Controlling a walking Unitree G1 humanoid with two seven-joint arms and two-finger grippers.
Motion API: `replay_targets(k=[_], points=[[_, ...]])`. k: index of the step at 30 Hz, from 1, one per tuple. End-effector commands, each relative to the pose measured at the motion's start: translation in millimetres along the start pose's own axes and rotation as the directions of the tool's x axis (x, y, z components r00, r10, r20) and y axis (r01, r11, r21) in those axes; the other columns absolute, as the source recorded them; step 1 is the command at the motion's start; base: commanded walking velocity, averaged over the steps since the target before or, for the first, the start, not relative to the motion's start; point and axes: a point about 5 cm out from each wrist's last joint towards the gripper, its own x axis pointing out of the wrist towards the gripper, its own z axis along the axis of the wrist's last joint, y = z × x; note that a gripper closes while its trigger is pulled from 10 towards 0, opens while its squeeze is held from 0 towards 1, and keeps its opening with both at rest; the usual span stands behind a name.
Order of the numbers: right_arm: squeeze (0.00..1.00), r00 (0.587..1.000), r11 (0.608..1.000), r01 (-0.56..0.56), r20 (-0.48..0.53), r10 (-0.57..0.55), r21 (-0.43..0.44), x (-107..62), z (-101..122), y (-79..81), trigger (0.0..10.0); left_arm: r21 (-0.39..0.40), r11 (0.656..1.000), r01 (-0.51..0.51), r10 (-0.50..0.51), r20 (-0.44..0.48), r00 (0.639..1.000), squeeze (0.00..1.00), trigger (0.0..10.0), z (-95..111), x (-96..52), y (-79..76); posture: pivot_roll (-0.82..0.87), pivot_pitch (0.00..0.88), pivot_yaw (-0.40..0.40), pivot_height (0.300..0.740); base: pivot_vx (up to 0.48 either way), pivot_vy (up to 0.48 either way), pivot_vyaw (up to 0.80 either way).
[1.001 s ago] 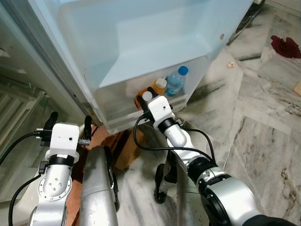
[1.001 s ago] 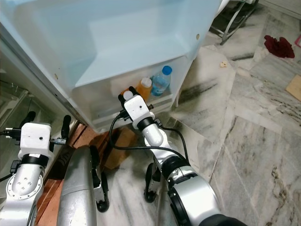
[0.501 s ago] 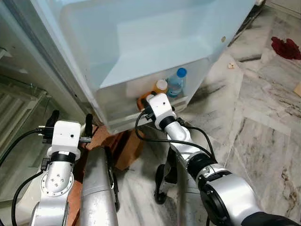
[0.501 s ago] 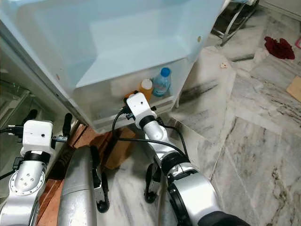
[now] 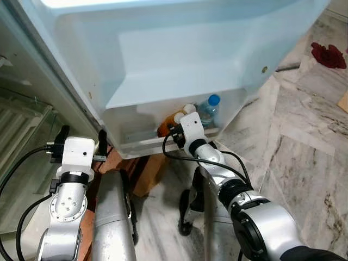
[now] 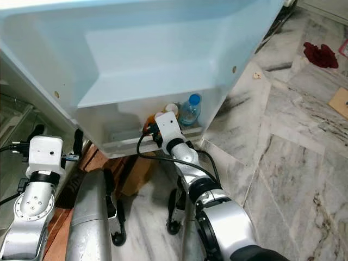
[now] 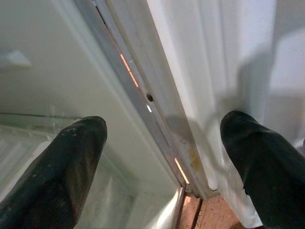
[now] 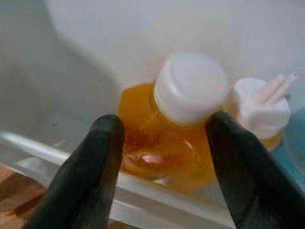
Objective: Restocking fridge
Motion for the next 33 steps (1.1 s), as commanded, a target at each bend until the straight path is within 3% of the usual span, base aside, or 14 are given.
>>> replay_targets(k=[1,2,6,11,19,24,25,33], points=[[1.0,1.0,1.0,-0.024,0.007,0.024,-0.012,-3.5,-3.9,-1.0,10.0,0.003,1.0,0.01,-0.01,-0.014,1.0,0.0,10.0,-3.8,-0.4,-2.9,0.16,0.275,-0.068,0.546,0.0,0.0,0.0],[1.0,0.996,0.998,-0.053,0.069,0.052,0.021,-2.3,4.4,1.0,10.0,0.002,1.0,0.007,-0.007,-0.014,1.0,0.0,10.0,-4.2,0.5,-2.7,0.16,0.274,-0.069,0.546,0.0,0.0,0.0],[1.0,0.987,0.994,-0.104,0.13,0.1,0.024,-1.8,12.3,6.0,10.0,0.001,1.0,0.003,-0.003,-0.015,1.0,0.0,10.0,-4.9,1.7,-2.7,0.15,0.27,-0.068,0.546,0.0,0.0,0.0],[1.0,0.982,0.992,-0.126,0.141,0.129,-0.03,-2.4,14.3,7.1,10.0,0.0,1.0,0.0,0.0,-0.015,1.0,0.0,10.0,-5.1,2.8,-2.6,0.15,0.263,-0.068,0.546,0.0,0.0,0.0],[1.0,0.968,0.987,-0.155,0.193,0.16,-0.045,-6.9,19.0,0.4,10.0,0.0,1.0,-0.008,0.008,-0.007,1.0,0.0,10.0,-5.1,6.0,-1.3,0.15,0.241,-0.064,0.546,0.0,0.0,0.0],[1.0,0.946,0.984,-0.177,0.273,0.177,-0.027,-20.2,20.4,-5.8,10.0,-0.002,1.0,-0.031,0.031,-0.012,0.999,0.0,10.0,-6.0,8.4,0.0,0.14,0.206,-0.072,0.546,0.0,0.0,0.0],[1.0,0.944,0.988,-0.156,0.296,0.146,0.009,-31.4,17.1,-10.7,10.0,-0.002,0.999,-0.04,0.04,-0.024,0.999,0.0,10.0,-8.2,8.7,-0.9,0.14,0.187,-0.078,0.546,0.0,0.0,0.0],[1.0,0.948,0.993,-0.025,0.319,-0.013,0.114,-69.9,5.5,-21.3,10.0,-0.01,0.996,-0.086,0.085,-0.05,0.995,0.0,10.0,-15.7,0.3,1.1,0.13,0.115,-0.087,0.546,0.0,0.0,0.0]])
